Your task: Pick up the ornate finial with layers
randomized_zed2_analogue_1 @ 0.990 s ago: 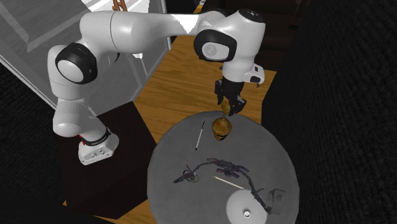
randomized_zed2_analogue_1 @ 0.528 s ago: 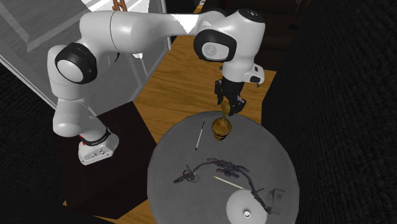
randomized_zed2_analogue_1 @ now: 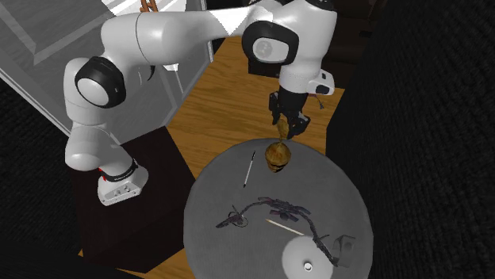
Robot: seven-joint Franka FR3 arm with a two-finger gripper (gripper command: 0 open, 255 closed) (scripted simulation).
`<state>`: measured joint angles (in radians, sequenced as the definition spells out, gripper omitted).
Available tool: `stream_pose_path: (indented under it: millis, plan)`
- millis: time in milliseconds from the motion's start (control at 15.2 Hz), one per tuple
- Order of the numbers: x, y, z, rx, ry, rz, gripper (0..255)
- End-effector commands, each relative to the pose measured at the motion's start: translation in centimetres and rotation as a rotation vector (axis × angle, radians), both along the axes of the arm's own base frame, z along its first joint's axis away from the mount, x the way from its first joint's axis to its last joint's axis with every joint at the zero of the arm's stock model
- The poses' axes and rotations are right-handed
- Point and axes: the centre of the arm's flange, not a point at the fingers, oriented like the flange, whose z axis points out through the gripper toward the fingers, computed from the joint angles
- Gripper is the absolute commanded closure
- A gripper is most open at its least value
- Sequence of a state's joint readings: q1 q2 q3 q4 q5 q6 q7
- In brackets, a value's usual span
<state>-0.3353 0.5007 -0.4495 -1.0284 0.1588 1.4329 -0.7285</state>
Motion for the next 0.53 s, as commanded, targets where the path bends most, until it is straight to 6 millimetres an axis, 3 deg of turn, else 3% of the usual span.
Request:
stream_pose_path:
  millis: [0, 462]
  plan:
    - [0.0, 0.1, 1.1, 0.0, 0.0, 0.0, 255]
    - [0.0, 0.1, 4.8, 0.0, 0.0, 0.0, 255]
